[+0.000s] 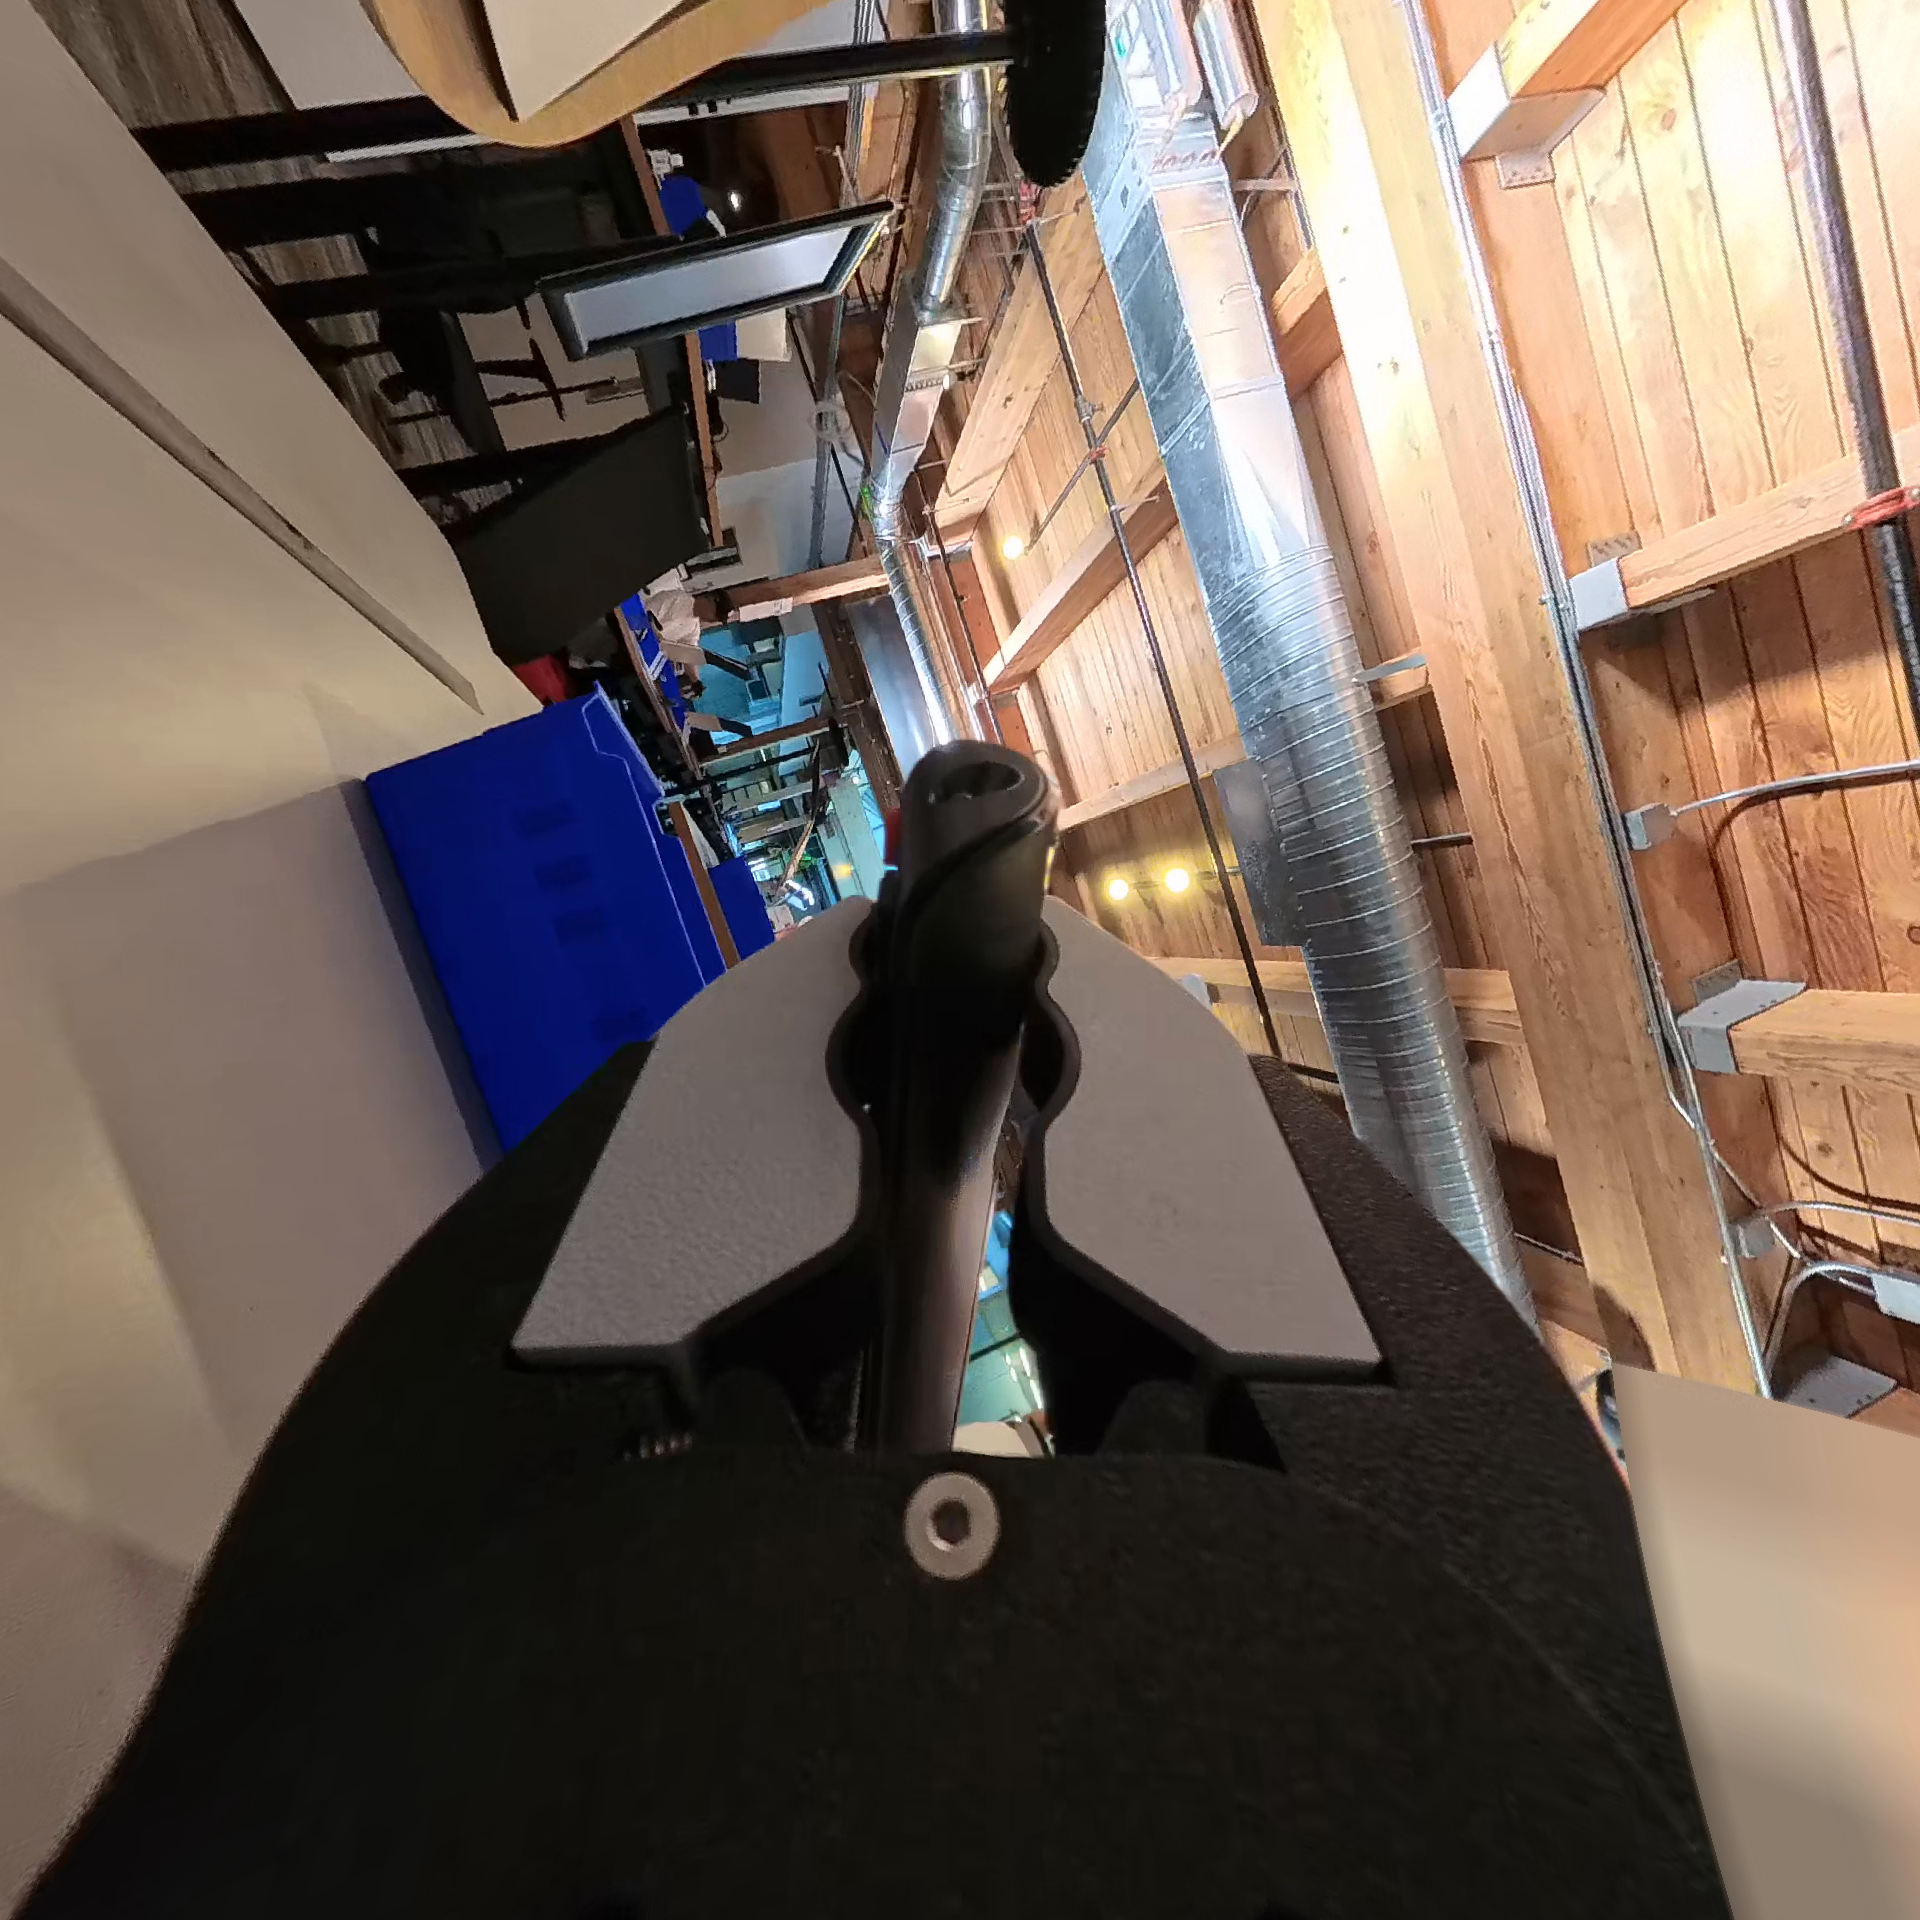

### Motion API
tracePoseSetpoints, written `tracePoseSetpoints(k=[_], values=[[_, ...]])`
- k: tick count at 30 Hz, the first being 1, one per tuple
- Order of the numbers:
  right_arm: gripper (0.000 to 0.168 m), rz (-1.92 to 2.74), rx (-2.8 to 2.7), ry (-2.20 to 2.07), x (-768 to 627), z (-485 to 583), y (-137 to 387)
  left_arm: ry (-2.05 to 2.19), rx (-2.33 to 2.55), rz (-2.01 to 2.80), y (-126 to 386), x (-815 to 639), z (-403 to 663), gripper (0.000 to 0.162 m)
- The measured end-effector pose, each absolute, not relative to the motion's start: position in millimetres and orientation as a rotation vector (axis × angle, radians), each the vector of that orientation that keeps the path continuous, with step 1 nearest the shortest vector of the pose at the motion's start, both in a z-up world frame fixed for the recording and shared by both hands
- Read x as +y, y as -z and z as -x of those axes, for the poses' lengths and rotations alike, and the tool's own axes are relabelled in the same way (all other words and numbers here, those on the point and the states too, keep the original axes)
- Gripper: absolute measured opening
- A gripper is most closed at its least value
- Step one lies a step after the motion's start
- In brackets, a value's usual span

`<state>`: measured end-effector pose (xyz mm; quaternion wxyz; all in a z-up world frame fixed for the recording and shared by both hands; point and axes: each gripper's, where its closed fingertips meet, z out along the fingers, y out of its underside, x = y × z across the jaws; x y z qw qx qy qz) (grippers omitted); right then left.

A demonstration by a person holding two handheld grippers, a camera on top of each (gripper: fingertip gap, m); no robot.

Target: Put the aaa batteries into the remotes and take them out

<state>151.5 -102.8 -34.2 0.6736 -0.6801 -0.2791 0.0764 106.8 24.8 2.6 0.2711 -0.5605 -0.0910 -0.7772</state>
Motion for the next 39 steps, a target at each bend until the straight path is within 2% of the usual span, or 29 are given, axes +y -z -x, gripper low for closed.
tracePoseSetpoints(k=[9,13,21,26,27,30,32,39], values=[[0.002,1.509,-0.620,-0.302,-108.5,-149.5,23.5,2.238,-0.243,1.414,-16.6,25.6,-99.7,0.024],[0.002,1.479,-0.559,-0.454,-120.1,-150.7,14.1,2.157,-0.177,1.436,-19.4,25.6,-98.3,0.023],[0.002,1.508,-0.622,-0.318,-109.5,-141.6,15.6,2.191,-0.190,1.410,-24.2,19.5,-100.8,0.023],[0.002,1.434,-0.552,-0.355,-116.5,-159.7,-7.7,2.223,-0.087,1.380,-37.2,13.0,-101.6,0.024],[0.006,1.463,-0.525,-0.409,-113.3,-163.4,-8.4,2.234,-0.048,1.361,-42.2,9.3,-103.1,0.024],[0.049,1.581,-0.440,-0.733,-102.3,-161.2,-4.8,2.281,0.135,1.356,-54.3,-10.9,-114.5,0.023],[0.062,1.637,-0.421,-1.000,-101.8,-146.6,-0.7,2.255,0.218,1.352,-59.6,-21.1,-120.4,0.023],[0.058,1.631,-0.413,-1.404,-107.2,-112.7,7.8,2.122,0.706,1.399,-60.3,-70.8,-147.2,0.024]])
